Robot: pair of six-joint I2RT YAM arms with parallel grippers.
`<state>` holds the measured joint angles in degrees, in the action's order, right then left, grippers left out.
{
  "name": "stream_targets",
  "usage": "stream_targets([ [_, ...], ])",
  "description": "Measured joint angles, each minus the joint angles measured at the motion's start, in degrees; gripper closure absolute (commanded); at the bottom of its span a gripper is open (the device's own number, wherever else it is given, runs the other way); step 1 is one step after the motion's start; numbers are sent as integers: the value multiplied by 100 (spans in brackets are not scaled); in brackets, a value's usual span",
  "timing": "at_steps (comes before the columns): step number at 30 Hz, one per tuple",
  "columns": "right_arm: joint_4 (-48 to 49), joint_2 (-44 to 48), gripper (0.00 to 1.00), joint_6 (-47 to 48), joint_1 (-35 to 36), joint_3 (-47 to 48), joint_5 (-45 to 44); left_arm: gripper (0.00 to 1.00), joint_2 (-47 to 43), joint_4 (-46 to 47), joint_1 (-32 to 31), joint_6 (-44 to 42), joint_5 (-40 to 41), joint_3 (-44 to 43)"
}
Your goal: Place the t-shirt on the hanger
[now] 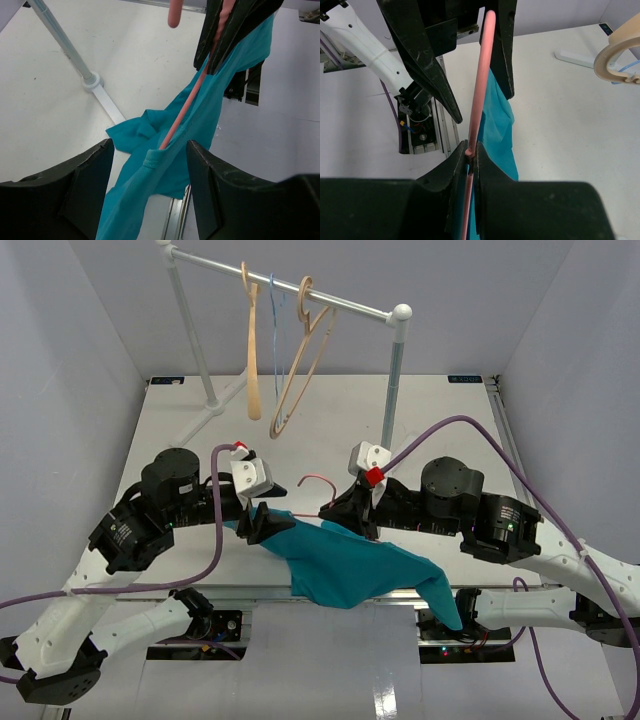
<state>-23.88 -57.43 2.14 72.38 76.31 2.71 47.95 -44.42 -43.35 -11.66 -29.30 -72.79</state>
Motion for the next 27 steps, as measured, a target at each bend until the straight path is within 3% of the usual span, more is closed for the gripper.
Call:
stream_targets([
  [11, 207, 7, 92, -18, 0, -35, 401, 35, -82, 95, 2, -512, -802, 540],
  [14, 274, 40, 92, -20, 0, -91, 485, 51, -66, 58, 1, -670, -1071, 655],
  [17, 300, 87, 92, -27, 0, -130, 554, 92, -54, 2, 1, -765, -1246, 675],
  [18, 313, 100, 92, -38, 0, -140, 583, 98, -55, -11, 2, -789, -1285, 675],
  [24, 482, 228, 91, -67, -28, -300, 643, 100, -91, -59, -29, -964, -1650, 688],
  [27, 515, 300, 85, -105, -26, -412, 676, 100, -95, -52, -27, -1015, -1758, 745],
])
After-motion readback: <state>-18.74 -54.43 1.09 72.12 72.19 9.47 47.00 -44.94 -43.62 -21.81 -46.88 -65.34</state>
